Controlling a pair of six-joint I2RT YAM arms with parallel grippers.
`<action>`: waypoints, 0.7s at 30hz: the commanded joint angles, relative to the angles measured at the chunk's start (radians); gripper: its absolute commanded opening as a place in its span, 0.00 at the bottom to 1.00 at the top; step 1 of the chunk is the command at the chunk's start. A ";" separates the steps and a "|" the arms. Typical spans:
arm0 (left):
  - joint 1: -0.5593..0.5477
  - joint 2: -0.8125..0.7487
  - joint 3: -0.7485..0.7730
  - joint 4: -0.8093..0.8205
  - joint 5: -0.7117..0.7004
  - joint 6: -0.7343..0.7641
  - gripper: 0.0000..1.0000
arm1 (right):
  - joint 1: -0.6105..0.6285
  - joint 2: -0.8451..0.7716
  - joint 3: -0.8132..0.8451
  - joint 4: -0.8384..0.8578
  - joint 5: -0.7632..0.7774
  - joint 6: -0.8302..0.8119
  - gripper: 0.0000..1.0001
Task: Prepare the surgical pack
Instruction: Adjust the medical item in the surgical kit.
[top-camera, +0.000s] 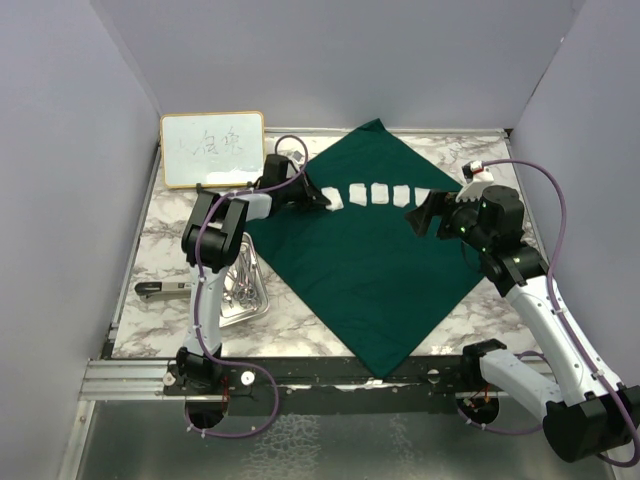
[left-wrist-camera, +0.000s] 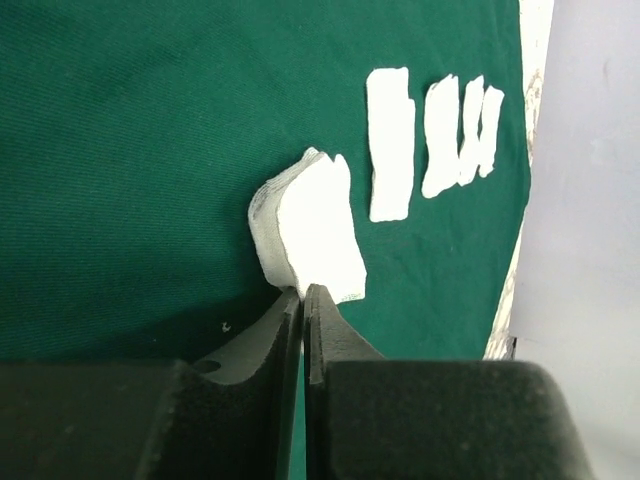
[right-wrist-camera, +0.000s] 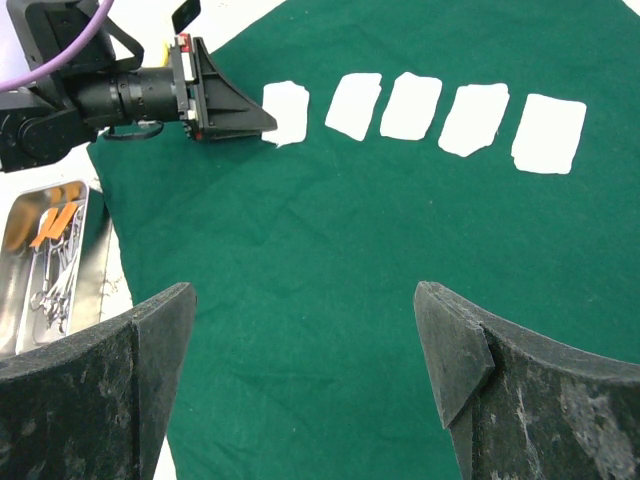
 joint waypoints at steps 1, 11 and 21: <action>0.000 -0.048 0.043 0.019 0.043 0.003 0.04 | -0.003 -0.012 0.004 0.006 0.008 0.000 0.93; -0.004 -0.047 0.184 -0.088 0.108 0.130 0.00 | -0.003 -0.015 0.008 0.005 0.012 0.000 0.93; -0.040 0.073 0.420 -0.245 0.242 0.294 0.00 | -0.002 -0.009 0.009 0.003 0.015 -0.002 0.92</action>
